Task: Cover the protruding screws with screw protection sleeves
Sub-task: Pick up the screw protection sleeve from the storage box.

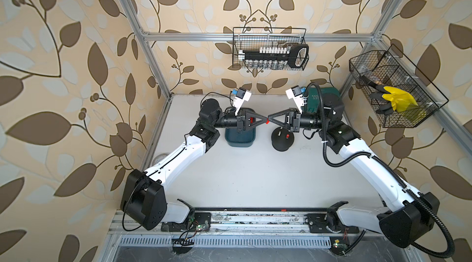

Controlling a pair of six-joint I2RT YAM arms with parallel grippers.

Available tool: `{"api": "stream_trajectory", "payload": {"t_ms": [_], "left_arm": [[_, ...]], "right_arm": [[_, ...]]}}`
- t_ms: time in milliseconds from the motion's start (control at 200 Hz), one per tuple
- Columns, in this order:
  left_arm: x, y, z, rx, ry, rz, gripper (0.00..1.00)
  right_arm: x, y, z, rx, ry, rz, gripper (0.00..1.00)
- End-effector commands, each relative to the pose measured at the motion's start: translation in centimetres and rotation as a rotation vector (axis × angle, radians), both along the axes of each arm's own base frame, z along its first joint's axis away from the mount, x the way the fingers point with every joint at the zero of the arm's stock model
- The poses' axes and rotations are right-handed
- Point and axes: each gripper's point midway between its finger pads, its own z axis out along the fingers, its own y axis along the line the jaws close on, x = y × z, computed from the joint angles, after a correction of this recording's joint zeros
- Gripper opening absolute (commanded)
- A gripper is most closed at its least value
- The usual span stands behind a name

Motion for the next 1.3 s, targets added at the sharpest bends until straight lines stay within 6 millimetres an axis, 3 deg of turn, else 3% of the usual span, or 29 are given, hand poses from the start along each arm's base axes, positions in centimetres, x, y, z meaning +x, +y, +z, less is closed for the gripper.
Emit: {"api": "stream_trajectory", "payload": {"t_ms": [0,140,195,260,320,440,735,920,1020,1299], "left_arm": [[-1.5,0.2,1.8,-0.025,-0.087,-0.014,0.0],[-1.0,0.1,1.1,-0.001,-0.089,0.009,0.0],[-0.5,0.1,0.2,0.032,-0.103,0.045,0.28],[0.0,0.1,-1.0,0.091,-0.15,0.097,0.3],[0.6,0.0,-2.5,0.171,-0.199,0.175,0.43],[0.8,-0.3,-4.5,0.28,-0.328,0.276,0.51],[0.9,0.0,-4.4,0.301,-0.518,0.462,0.53],[1.1,0.8,-4.4,0.322,-0.601,0.556,0.43],[0.0,0.7,-4.1,0.295,-0.658,0.551,0.41],[-2.4,0.6,-3.3,0.218,-0.718,0.497,0.49]], "right_arm": [[-0.1,-0.1,1.6,0.008,-0.052,-0.008,0.04],[0.0,-0.2,1.7,0.006,-0.052,-0.024,0.01],[0.3,-0.3,1.6,-0.003,-0.045,-0.044,0.01],[0.6,-0.5,1.0,-0.027,-0.033,-0.072,0.02],[0.8,-0.8,0.6,-0.049,-0.03,-0.101,0.02],[0.6,-0.5,-0.3,-0.099,-0.034,-0.129,0.02],[-0.4,1.2,-2.3,-0.259,-0.091,-0.196,0.02],[-0.7,1.5,-2.7,-0.307,-0.113,-0.243,0.02],[-0.3,1.4,-3.1,-0.329,-0.118,-0.279,0.02],[0.6,1.0,-3.3,-0.334,-0.114,-0.338,0.01]]}}
